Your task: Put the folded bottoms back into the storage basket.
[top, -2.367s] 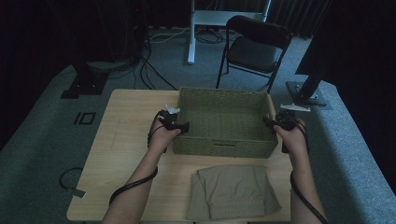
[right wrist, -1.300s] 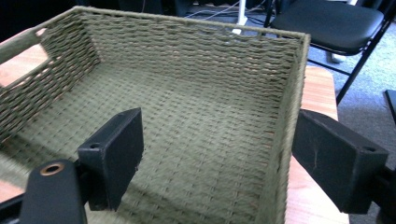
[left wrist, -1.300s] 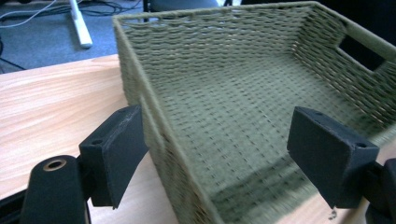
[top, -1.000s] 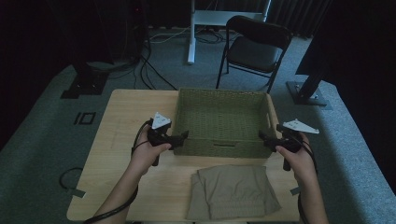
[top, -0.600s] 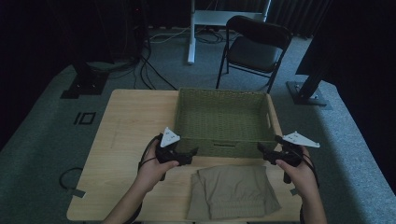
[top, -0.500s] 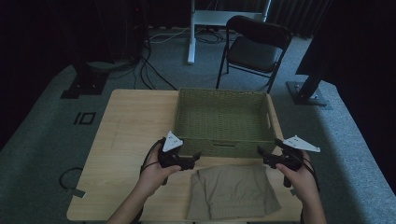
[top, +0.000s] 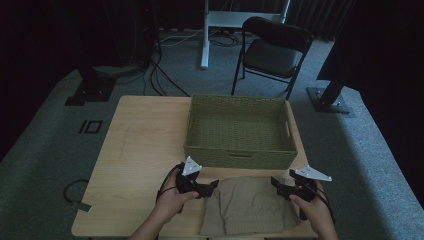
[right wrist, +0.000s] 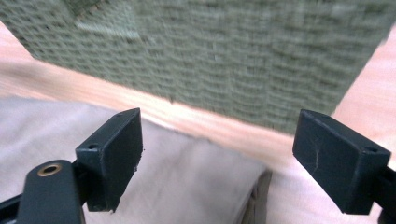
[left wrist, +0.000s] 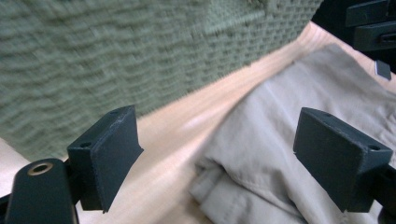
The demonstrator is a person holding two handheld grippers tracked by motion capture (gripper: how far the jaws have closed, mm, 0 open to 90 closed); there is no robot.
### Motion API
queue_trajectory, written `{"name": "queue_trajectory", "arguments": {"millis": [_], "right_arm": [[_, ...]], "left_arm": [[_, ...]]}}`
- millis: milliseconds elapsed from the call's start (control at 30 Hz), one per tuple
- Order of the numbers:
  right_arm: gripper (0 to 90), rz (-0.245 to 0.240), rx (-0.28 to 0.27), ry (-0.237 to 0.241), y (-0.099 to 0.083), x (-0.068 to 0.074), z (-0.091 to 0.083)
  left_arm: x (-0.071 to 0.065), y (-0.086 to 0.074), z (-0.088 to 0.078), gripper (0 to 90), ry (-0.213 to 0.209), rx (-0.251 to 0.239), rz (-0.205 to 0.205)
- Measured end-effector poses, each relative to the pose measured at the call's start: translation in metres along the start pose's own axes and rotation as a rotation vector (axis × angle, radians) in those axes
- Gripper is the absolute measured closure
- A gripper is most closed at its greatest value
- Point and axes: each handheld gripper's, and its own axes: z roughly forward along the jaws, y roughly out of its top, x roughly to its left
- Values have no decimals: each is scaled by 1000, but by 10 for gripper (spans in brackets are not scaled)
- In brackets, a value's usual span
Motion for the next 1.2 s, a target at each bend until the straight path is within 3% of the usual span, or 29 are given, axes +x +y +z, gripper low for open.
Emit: {"name": "queue_trajectory", "arguments": {"millis": [133, 500, 667, 800, 933, 1100, 1200], "right_arm": [[151, -5, 37, -8, -10, -1, 6], [151, -1, 96, -5, -30, 0, 11], [169, -35, 156, 2, -39, 5, 15], [172, -36, 170, 2, -39, 6, 15], [172, -58, 178, -10, -39, 8, 15], [188, -52, 136, -33, -44, 10, 15], [227, -66, 113, -39, -48, 11, 14]], "left_arm": [[-3, -11, 8, 154, -16, 19, -25], [-16, -31, 32, 154, -49, 85, -24], [-19, -37, 43, 154, -39, 106, -8], [-22, -37, 47, 152, -23, 100, 25], [-24, -38, 49, 150, -2, 96, 48], [-26, -35, 53, 151, 9, 87, 21], [-29, -32, 57, 162, 37, 104, 73]]}}
